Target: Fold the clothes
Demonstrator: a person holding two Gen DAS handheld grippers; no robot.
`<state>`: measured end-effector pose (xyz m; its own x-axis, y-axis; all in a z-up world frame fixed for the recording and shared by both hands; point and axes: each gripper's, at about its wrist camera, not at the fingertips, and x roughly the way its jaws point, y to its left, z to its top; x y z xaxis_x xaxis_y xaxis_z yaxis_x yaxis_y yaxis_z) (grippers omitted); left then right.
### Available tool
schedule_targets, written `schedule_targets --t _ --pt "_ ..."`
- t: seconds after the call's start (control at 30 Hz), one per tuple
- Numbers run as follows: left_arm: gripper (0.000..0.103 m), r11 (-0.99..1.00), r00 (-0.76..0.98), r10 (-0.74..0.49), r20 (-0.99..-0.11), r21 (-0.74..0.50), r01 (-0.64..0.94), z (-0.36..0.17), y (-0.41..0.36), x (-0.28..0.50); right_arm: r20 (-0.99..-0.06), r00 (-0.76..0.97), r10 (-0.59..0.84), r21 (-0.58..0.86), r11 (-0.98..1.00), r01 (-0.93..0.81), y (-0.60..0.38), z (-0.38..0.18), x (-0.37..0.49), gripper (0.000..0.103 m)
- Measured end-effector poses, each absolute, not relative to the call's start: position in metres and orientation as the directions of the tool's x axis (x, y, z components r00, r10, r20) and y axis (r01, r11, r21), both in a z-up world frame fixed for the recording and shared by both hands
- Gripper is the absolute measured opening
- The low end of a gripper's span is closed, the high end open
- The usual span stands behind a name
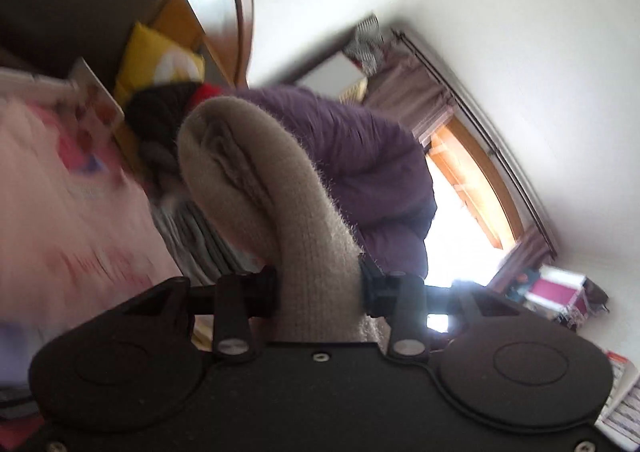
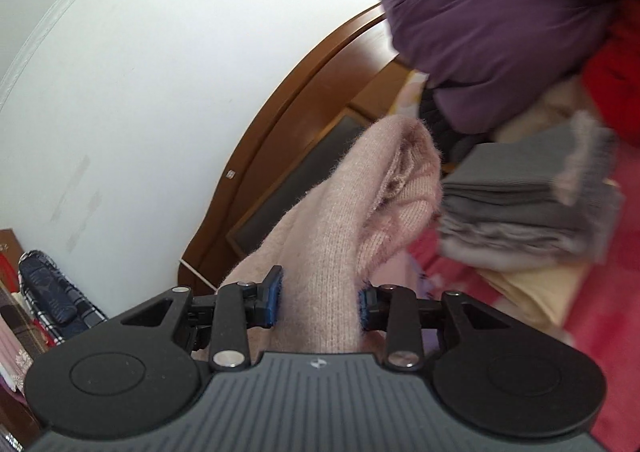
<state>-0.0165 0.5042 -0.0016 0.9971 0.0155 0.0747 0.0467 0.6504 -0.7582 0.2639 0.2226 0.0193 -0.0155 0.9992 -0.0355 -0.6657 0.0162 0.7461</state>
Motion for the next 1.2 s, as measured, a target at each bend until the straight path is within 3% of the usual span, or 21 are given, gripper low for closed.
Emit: schedule_targets --t 0.13,0.27,0.37,0.43,0.47,0.57,0.7,0.83,0.9,1.1,1.2 --pt "0.037 0.693 0.982 0.151 0.112 -0.721 -0.025 0.009 0.527 -0.033 -0.018 -0.104 0.994 0.74 -0.056 -0.67 0.294 0.036 0.269 0.036" --pt "0.037 0.639 0.967 0.211 0.145 -0.769 -0.024 -0.003 0.56 -0.04 0.008 -0.182 0.983 0.739 -0.128 -0.661 0.357 0.041 0.274 0.036" --pt "0.039 0.452 0.967 0.246 -0.065 -0.875 -0.174 -0.052 0.587 -0.03 -0.129 -0.149 0.98 0.767 0.003 -0.642 0.391 0.01 0.283 0.039" --pt "0.039 0.328 0.957 0.235 -0.17 -0.913 -0.243 -0.085 0.598 -0.028 -0.362 -0.073 0.929 0.752 0.245 -0.612 0.417 -0.029 0.294 0.041" --pt "0.039 0.265 0.949 0.224 -0.222 -0.923 -0.278 -0.102 0.604 -0.027 -0.435 -0.048 0.899 0.743 0.328 -0.583 0.423 -0.046 0.296 0.052" --pt "0.041 0.359 0.945 0.235 -0.226 -0.884 -0.301 -0.079 0.6 -0.031 -0.36 -0.008 0.933 0.813 0.31 -0.492 0.414 -0.06 0.293 0.063" --pt "0.041 0.328 0.942 0.241 -0.233 -0.894 -0.305 -0.08 0.597 -0.035 -0.383 0.024 0.924 0.784 0.338 -0.521 0.411 -0.047 0.281 0.063" --pt "0.063 0.339 0.906 0.354 -0.23 -0.872 -0.354 -0.058 0.596 -0.057 -0.369 0.099 0.924 0.775 0.365 -0.516 0.38 -0.03 0.276 0.064" --pt "0.068 0.376 0.884 0.418 -0.21 -0.846 -0.378 -0.047 0.589 -0.066 -0.369 0.13 0.92 0.76 0.379 -0.527 0.362 -0.023 0.274 0.064" --pt "0.071 0.487 0.809 0.547 -0.216 -0.704 -0.517 -0.007 0.553 -0.072 -0.427 0.234 0.873 0.636 0.474 -0.609 0.271 -0.007 0.253 0.075" --pt "0.076 0.569 0.821 0.534 -0.202 -0.632 -0.526 0.012 0.53 -0.064 -0.44 0.305 0.845 0.579 0.526 -0.623 0.211 -0.002 0.231 0.08"
